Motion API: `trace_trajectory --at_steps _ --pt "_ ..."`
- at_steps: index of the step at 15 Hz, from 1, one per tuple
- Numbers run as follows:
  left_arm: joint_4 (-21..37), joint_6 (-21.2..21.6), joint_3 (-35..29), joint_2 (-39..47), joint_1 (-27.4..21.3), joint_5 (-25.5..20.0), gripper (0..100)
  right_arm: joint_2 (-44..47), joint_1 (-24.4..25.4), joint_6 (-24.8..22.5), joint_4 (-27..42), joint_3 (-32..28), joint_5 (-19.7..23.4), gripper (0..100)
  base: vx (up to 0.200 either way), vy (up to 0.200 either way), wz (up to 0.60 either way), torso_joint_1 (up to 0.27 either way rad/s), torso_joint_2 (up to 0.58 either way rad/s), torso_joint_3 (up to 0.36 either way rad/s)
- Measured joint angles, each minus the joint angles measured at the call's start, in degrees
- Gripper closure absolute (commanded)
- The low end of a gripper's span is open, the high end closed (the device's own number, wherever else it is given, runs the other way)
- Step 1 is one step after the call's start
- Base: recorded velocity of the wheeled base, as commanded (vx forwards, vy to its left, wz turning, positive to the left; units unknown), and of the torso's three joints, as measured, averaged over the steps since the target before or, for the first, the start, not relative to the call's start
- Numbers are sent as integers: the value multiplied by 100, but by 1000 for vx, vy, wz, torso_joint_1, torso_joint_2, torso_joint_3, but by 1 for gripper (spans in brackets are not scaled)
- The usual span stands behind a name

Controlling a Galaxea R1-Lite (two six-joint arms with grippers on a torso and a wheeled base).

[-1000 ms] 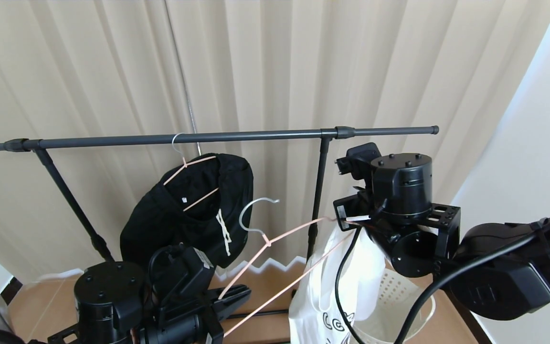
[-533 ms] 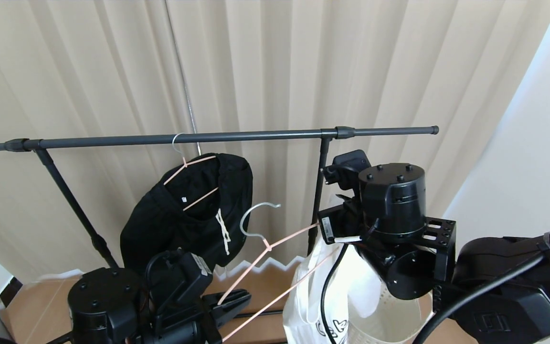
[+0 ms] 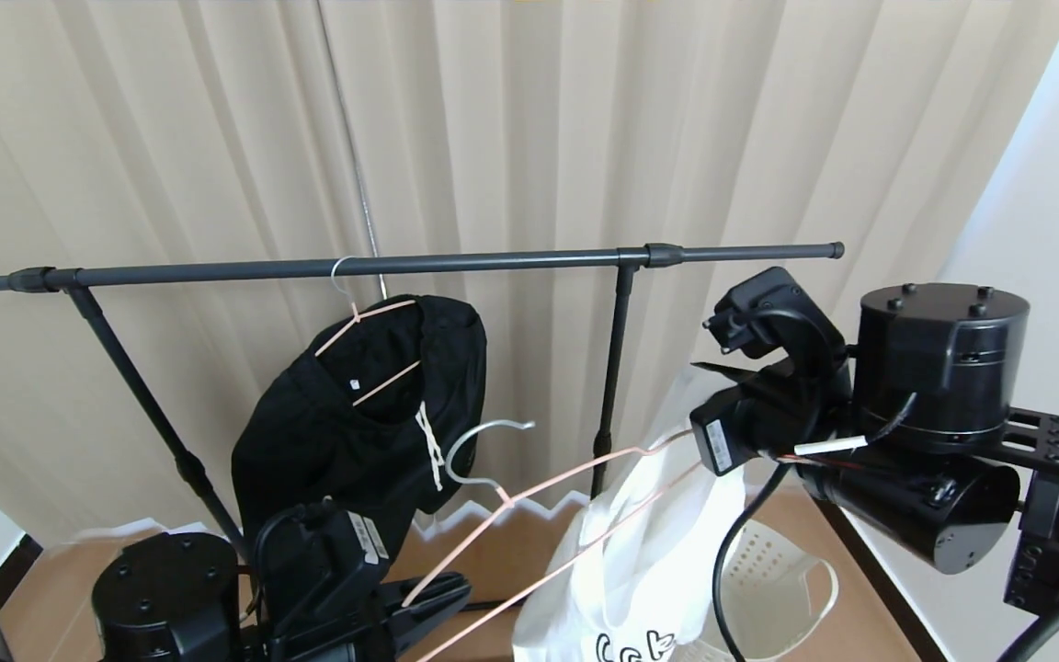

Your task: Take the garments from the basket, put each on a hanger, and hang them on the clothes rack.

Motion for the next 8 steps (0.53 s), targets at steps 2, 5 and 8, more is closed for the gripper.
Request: trace_trajectory --at_steps 2,5,8 --pt "-177 127 113 0 106 -241 100 -72 -266 -257 22 5 501 100 0 0 0 0 0 0" --pt "-216 406 160 11 335 -758 100 -61 -649 -1209 218 -196 1571 100 0 0 0 0 0 0" --pt "-216 435 168 17 379 -772 100 29 -736 -1484 489 -477 1785 100 0 0 0 0 0 0"
